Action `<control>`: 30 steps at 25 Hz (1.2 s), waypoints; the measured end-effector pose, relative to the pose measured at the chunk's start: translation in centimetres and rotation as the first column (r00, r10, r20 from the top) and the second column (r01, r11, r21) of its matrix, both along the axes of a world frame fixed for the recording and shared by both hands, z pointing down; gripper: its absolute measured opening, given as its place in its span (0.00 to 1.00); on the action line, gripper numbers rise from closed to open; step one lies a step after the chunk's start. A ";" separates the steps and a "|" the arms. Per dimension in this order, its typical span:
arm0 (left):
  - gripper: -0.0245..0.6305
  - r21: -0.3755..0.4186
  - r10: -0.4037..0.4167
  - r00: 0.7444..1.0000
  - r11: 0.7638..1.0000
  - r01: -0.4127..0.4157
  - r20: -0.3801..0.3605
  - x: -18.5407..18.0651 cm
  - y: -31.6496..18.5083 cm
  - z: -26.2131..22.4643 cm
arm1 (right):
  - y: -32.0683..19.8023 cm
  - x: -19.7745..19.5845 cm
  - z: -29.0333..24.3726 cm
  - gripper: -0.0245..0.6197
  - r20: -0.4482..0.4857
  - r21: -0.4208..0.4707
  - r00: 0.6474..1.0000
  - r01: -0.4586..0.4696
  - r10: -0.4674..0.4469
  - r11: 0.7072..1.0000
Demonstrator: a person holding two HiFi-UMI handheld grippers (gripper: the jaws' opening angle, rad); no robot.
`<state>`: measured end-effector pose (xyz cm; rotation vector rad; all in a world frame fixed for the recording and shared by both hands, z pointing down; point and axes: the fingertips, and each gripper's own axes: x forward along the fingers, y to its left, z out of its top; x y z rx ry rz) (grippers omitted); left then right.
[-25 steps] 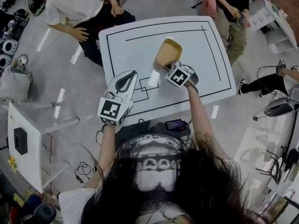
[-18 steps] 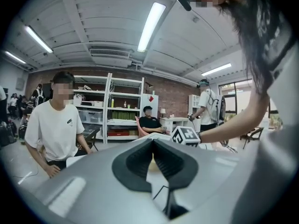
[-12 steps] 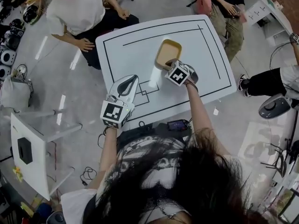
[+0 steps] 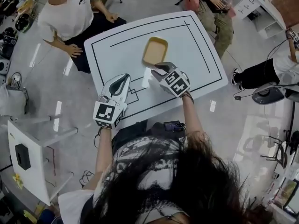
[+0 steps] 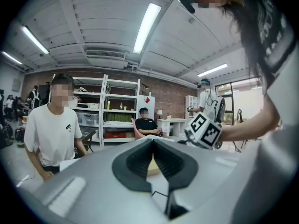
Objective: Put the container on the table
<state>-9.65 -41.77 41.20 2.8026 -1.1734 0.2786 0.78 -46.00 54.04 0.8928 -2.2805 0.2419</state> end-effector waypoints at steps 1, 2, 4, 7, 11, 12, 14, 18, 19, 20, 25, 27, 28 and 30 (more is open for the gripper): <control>0.04 0.005 -0.001 1.000 1.000 0.001 0.000 0.4 0.2 -0.2 | 0.8 0.1 -0.7 0.20 0.029 0.012 1.000 -0.013 0.012 1.000; 0.04 0.010 -0.002 1.000 1.000 0.002 -0.001 0.8 0.5 -0.4 | 1.6 0.4 -1.4 0.19 0.061 0.023 0.998 -0.029 0.027 0.999; 0.04 0.022 -0.002 1.000 1.000 0.002 -0.003 2.0 1.3 -0.9 | 3.3 1.2 -2.8 0.19 0.131 0.042 0.989 -0.068 0.062 0.997; 0.04 0.039 -0.001 1.000 0.999 0.001 -0.004 3.6 2.9 -1.6 | 5.8 2.7 -4.5 0.19 0.206 0.066 0.974 -0.109 0.094 0.992; 0.04 0.055 -0.013 1.000 0.998 0.013 -0.013 5.3 5.5 -2.2 | 9.1 4.6 -6.2 0.15 0.266 0.088 0.958 -0.136 0.108 0.987; 0.04 0.057 -0.016 1.000 0.998 0.017 -0.015 5.7 6.2 -2.3 | 10.0 5.1 -6.5 0.14 0.280 0.091 0.954 -0.140 0.110 0.986; 0.04 0.061 -0.023 1.000 0.998 0.024 -0.016 6.8 7.7 -2.4 | 11.7 6.2 -7.0 0.12 0.302 0.095 0.947 -0.146 0.111 0.985; 0.04 0.073 -0.041 0.999 0.996 0.042 -0.014 8.8 10.9 -2.6 | 15.0 8.1 -7.5 0.11 0.326 0.105 0.941 -0.134 0.093 0.985; 0.04 0.075 -0.049 0.999 0.996 0.050 -0.015 9.2 11.8 -2.6 | 15.8 8.5 -7.6 0.11 0.331 0.106 0.939 -0.129 0.087 0.986; 0.04 0.076 -0.056 0.998 0.995 0.058 -0.016 9.6 12.7 -2.6 | 16.8 8.8 -7.6 0.11 0.337 0.107 0.938 -0.124 0.081 0.987; 0.04 0.068 -0.093 0.995 0.993 0.094 -0.022 11.1 17.2 -2.5 | 21.1 10.1 -8.0 0.10 0.358 0.109 0.932 -0.096 0.051 0.989; 0.04 0.062 -0.101 0.995 0.993 0.102 -0.016 11.6 18.7 -2.4 | 22.3 10.4 -8.4 0.09 0.372 0.112 0.927 -0.090 0.043 0.990; 0.04 0.061 -0.101 0.995 0.993 0.101 -0.011 11.9 19.4 -2.4 | 22.9 10.5 -8.6 0.08 0.380 0.114 0.924 -0.088 0.038 0.990; 0.04 0.060 -0.099 0.995 0.993 0.099 -0.001 12.1 20.6 -2.5 | 23.9 10.4 -9.2 0.07 0.391 0.123 0.920 -0.081 0.027 0.989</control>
